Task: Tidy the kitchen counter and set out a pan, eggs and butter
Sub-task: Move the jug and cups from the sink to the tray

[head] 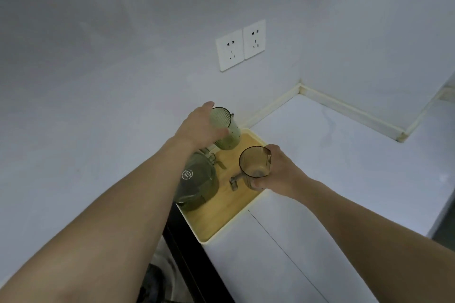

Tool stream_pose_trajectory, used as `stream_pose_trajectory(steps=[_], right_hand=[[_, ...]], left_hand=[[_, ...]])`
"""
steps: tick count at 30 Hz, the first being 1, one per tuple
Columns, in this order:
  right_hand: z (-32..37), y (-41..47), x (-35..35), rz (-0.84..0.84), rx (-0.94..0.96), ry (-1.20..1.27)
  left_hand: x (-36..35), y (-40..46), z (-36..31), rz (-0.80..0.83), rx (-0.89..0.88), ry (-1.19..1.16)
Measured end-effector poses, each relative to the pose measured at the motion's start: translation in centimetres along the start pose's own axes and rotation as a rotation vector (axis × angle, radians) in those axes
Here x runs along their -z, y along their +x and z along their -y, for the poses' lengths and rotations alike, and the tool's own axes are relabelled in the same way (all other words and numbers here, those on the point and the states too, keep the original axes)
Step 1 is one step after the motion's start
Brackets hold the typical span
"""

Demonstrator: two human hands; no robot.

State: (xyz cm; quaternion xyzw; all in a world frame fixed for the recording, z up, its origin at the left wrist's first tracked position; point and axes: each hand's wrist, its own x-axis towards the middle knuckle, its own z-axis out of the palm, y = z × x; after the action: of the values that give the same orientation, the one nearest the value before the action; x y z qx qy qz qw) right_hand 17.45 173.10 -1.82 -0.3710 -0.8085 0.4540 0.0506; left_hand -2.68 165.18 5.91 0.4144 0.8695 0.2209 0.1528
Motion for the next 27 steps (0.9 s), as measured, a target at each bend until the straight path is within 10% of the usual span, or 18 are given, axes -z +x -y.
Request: stream_pose_trajectory(steps=[27], right_hand=[[-2.8, 8.5, -4.5, 0.029, 0.015, 0.082]], left_hand=[[-6.6, 9.4, 4.8, 0.422, 0.051, 0.216]])
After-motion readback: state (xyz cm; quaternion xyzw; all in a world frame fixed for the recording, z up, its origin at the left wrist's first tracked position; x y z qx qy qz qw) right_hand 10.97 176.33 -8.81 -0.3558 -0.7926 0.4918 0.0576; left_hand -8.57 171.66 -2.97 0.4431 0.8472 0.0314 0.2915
